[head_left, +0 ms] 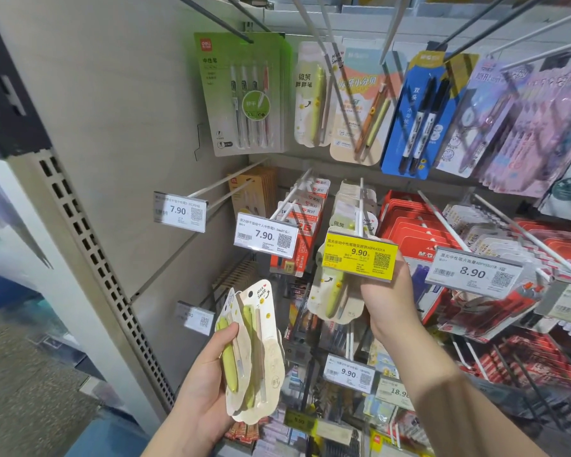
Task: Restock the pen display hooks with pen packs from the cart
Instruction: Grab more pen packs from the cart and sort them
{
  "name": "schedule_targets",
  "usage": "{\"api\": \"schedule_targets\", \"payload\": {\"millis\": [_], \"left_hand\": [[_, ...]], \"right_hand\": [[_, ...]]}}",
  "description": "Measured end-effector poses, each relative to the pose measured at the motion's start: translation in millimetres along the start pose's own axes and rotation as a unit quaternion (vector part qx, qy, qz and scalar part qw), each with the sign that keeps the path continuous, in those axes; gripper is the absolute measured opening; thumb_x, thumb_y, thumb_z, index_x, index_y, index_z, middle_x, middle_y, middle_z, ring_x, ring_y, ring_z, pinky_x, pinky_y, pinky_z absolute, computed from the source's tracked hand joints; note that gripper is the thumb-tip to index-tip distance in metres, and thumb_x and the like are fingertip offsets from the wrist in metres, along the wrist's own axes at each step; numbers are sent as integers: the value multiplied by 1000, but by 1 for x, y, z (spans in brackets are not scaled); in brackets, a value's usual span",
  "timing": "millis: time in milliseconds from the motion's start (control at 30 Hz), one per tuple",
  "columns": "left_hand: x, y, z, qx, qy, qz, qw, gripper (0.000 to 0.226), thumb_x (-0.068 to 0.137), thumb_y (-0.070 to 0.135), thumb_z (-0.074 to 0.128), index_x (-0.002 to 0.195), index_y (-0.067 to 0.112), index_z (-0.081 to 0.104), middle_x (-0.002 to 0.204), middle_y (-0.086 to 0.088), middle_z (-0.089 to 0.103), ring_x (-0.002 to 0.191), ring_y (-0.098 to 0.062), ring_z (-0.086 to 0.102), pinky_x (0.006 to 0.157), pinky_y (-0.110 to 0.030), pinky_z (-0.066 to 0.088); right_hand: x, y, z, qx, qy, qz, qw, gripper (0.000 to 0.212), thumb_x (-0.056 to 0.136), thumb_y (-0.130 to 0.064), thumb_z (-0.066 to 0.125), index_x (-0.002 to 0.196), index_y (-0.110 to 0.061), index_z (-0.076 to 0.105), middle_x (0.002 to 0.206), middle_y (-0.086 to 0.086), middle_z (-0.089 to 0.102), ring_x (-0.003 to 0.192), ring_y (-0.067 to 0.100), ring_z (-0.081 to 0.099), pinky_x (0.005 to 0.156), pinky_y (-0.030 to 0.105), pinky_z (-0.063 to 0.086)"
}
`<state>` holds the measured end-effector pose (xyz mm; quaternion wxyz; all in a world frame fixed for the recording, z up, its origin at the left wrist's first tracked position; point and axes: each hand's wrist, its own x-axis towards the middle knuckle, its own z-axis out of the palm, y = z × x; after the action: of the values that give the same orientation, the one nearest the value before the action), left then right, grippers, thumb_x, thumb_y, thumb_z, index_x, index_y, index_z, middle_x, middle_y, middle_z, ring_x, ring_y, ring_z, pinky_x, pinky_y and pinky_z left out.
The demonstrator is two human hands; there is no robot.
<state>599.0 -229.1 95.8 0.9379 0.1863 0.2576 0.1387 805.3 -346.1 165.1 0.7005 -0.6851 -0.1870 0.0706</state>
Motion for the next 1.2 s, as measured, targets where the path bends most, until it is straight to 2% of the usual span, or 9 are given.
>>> {"api": "schedule_targets", "payload": {"millis": [167,367,567,667,767,833,933,1100,1200], "left_hand": [[0,1,-2,9,18,0,1000,58,79,25,72,133,4,68,99,-22,77,72,-36,77,62,-48,64],[3,0,-5,20,31,-6,999,104,32,14,105,130,5,71,112,-22,75,83,-38,77,74,-51,64],[4,-4,-4,7,20,5,1000,98,34,12,105,126,4,73,106,-24,76,79,-39,77,72,-51,64],[2,-6,-3,10,25,10,1000,78,56,13,97,129,4,71,105,-24,76,78,-38,77,71,-52,64],[2,-6,-4,0,30,9,1000,93,39,10,104,126,3,72,108,-24,76,79,-39,77,73,-53,64],[2,-6,-3,-4,29,6,1000,101,29,10,105,124,2,73,106,-24,76,78,-39,77,73,-53,64],[1,-7,-2,7,30,4,1000,94,39,7,103,128,2,71,105,-24,76,77,-38,77,72,-52,64],[2,-9,0,2,30,2,1000,98,32,12,105,124,2,73,108,-25,76,79,-39,77,74,-53,64],[1,-13,3,12,21,8,1000,63,68,17,89,126,1,72,106,-25,76,77,-38,77,71,-51,64]], "right_hand": [[10,-2,4,-42,28,0,999,39,96,-4,59,83,-40,67,88,-2,71,82,18,64,70,34,52],[31,-11,12,178,74,145,970,44,98,-29,53,55,-27,49,54,-9,49,48,15,48,58,28,40],[44,-11,16,288,51,189,937,36,100,-24,50,64,-25,52,63,-7,51,59,14,54,52,19,46],[44,-14,16,269,4,207,941,37,102,-29,42,65,-25,45,60,-6,49,51,14,52,46,19,42],[46,-9,13,289,34,201,935,35,104,-23,45,69,-24,48,64,-6,52,62,13,53,45,17,46],[46,-6,12,262,22,201,944,37,107,-23,39,74,-23,55,59,-8,61,69,13,56,49,19,48],[40,-10,10,217,20,206,954,48,105,-27,38,60,-23,53,56,-4,53,48,15,54,41,18,36],[30,-12,10,149,62,150,975,39,106,-26,45,68,-21,51,61,-3,59,45,8,61,44,16,46],[18,5,1,-16,31,164,986,21,103,-21,54,85,-15,64,68,-7,66,72,10,70,62,24,45]]}}
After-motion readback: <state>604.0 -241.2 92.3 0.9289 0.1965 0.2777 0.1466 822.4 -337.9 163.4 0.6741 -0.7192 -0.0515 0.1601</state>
